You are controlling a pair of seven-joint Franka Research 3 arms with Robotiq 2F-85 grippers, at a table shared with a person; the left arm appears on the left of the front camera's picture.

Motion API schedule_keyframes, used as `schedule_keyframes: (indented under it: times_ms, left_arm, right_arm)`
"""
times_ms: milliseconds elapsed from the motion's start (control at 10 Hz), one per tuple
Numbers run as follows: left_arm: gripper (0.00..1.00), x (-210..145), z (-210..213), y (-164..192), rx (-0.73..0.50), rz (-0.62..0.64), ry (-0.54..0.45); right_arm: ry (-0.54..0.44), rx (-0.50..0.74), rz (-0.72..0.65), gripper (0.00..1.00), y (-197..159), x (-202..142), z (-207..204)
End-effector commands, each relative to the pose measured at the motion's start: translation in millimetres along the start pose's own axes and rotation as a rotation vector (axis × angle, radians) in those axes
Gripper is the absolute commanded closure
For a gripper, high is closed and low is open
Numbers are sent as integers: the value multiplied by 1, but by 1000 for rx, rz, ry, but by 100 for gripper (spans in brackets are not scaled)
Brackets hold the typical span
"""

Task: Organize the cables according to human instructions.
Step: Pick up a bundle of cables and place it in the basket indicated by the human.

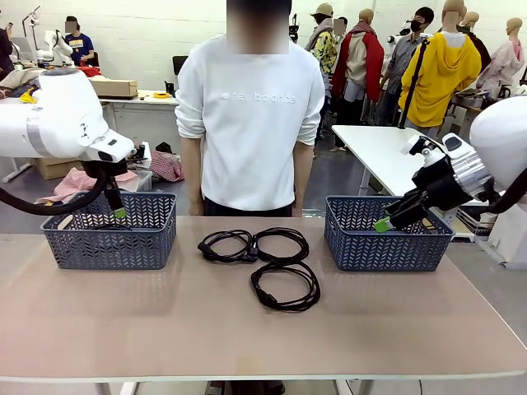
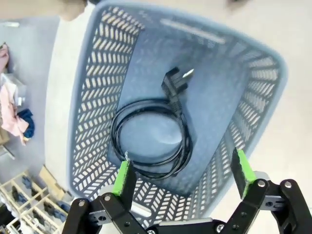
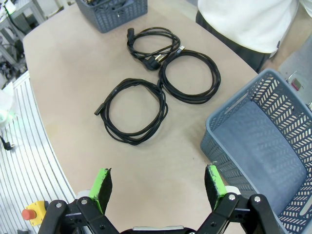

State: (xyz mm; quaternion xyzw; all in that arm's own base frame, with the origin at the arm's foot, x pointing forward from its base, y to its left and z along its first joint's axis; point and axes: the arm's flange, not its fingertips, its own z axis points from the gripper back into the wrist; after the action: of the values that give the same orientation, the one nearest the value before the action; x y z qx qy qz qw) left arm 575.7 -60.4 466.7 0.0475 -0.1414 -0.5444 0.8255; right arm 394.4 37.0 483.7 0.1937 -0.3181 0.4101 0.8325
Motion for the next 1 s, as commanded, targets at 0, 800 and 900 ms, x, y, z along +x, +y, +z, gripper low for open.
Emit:
schedule_keyframes:
  times_ms: [0, 800, 900]
  left_arm:
    - [0, 8, 22, -35, -34, -9, -76]
    - [0, 20, 46, -157, -226, -209, -324]
    - [0, 21, 45, -167, -234, -220, -342]
  right_arm:
    - [-26, 15, 20, 0, -3, 1, -1]
    - [-26, 15, 20, 0, -3, 1, -1]
    - [-26, 15, 20, 0, -3, 1, -1]
